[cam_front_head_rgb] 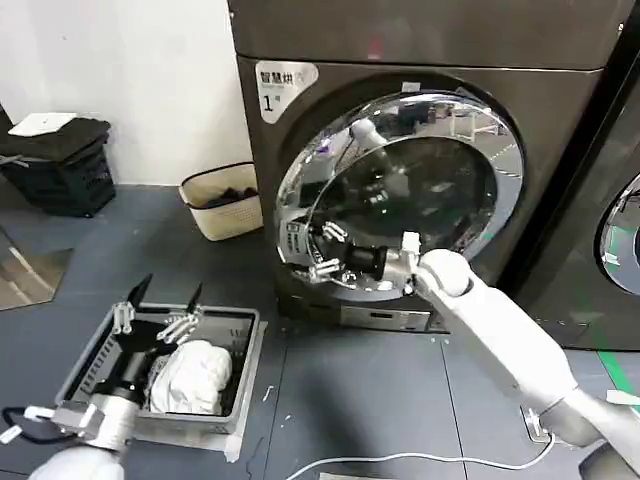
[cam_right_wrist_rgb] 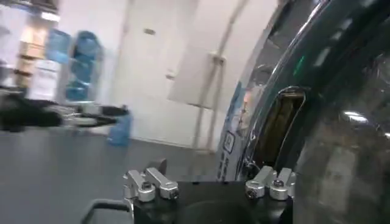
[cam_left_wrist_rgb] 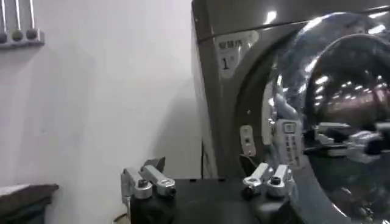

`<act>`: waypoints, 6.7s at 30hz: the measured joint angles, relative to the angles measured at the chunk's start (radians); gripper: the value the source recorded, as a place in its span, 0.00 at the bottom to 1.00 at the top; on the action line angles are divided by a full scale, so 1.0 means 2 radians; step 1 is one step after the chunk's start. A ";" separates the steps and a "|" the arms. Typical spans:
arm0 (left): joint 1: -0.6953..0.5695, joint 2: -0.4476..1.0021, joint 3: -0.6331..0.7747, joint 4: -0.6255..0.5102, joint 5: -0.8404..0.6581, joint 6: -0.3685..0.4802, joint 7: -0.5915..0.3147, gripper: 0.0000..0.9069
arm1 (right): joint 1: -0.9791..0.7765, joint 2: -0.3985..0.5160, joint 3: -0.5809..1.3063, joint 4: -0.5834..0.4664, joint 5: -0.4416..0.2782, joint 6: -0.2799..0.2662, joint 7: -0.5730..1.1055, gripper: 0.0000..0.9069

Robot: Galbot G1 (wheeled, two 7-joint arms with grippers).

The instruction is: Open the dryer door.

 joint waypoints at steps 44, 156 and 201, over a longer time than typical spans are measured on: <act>-0.255 0.134 0.147 0.199 -0.135 0.027 0.155 1.00 | -0.108 -0.121 0.123 0.137 0.038 0.010 -0.180 1.00; -0.566 -0.147 0.558 0.556 0.083 -0.059 -0.011 1.00 | -0.697 0.280 1.167 0.307 -0.297 -0.108 0.602 1.00; -0.700 -0.146 0.655 0.607 0.067 -0.020 -0.003 1.00 | -0.694 0.294 1.147 0.319 -0.303 -0.087 0.591 1.00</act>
